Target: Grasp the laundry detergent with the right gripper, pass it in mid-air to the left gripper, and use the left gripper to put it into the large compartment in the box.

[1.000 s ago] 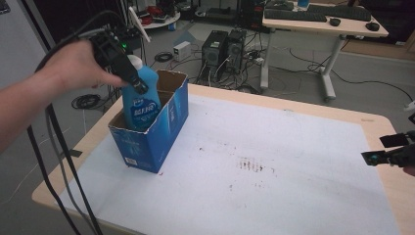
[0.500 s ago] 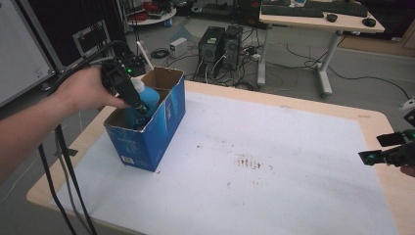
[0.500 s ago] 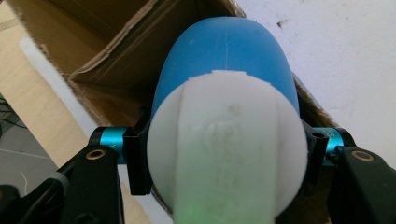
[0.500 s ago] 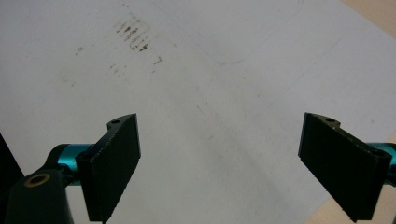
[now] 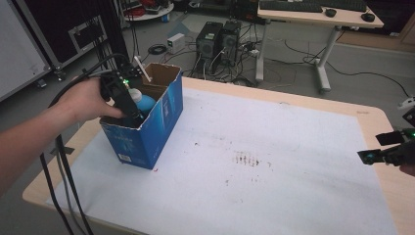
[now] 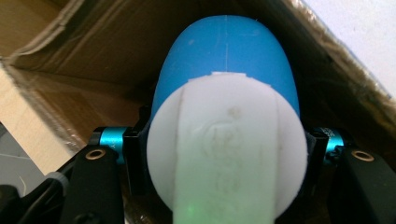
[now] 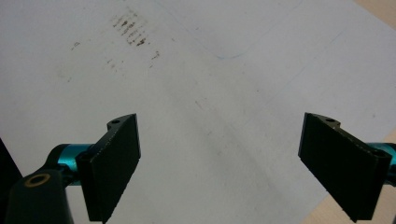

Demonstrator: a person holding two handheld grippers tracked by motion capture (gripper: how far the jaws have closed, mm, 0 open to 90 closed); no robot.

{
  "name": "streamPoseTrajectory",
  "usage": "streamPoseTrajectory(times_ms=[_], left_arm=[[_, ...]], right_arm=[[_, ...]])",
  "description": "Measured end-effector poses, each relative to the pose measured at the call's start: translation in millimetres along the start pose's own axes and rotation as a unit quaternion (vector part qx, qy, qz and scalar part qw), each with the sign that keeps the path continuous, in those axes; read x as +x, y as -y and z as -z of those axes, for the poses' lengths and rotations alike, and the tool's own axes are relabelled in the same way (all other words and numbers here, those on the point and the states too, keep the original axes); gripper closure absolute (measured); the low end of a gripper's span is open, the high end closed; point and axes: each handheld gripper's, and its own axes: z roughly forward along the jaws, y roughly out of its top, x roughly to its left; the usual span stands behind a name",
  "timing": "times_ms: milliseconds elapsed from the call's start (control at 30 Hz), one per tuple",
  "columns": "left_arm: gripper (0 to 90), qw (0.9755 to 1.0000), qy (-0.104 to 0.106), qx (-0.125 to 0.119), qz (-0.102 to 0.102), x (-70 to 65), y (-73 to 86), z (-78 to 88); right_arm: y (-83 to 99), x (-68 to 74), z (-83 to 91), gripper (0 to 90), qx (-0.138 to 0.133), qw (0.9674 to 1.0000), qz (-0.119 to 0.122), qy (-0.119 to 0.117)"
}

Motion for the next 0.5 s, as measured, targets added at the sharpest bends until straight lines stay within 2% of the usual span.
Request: streamPoseTrajectory(times_ms=[500], left_arm=[[38.1, 1.0, 0.004, 0.001, -0.005, 1.2, 0.9, -0.7]], right_arm=[[0.5, -2.0, -1.3, 12.4, 0.002, 1.0, -0.005, 0.001]])
